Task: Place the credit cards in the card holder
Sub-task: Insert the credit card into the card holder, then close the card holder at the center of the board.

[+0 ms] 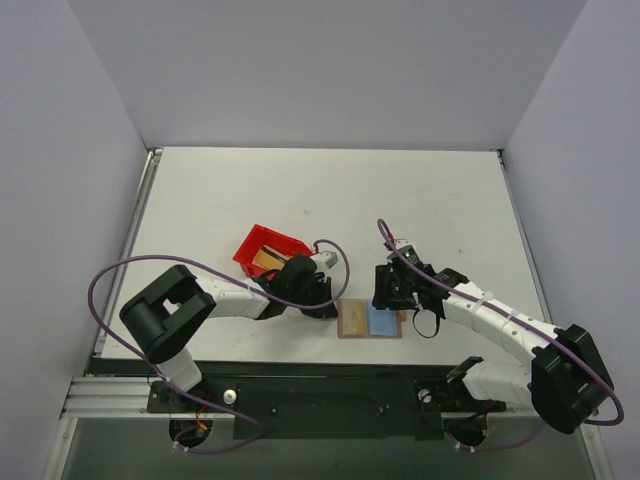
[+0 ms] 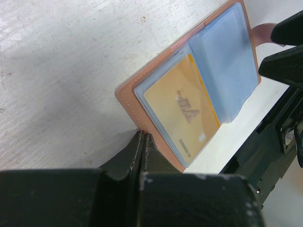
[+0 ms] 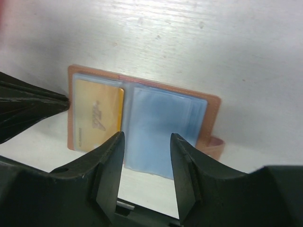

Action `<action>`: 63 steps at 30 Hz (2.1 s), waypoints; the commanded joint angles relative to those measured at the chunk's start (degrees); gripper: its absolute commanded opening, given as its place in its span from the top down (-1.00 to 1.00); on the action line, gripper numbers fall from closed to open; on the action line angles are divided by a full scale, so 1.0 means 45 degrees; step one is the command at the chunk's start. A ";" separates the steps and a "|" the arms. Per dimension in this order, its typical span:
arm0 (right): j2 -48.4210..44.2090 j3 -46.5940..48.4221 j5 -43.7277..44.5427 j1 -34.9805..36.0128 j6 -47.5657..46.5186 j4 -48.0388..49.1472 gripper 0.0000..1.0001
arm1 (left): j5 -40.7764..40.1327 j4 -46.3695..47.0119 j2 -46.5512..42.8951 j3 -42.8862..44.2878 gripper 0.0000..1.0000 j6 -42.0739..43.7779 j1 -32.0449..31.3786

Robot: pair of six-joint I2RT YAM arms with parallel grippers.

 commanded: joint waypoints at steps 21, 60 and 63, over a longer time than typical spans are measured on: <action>0.1313 0.1651 0.3885 0.0571 0.0417 -0.4004 0.06 | 0.0240 0.0149 0.0521 0.0314 1.00 0.0270 0.0135; -0.1811 0.1944 0.0924 0.0630 0.0086 -0.2502 1.00 | 0.0260 0.0188 0.0443 0.0275 1.00 0.0270 0.0291; -0.1851 0.1690 -0.0211 0.0650 0.0144 -0.1606 1.00 | 0.0221 0.0285 0.0384 0.0158 1.00 0.0212 0.0291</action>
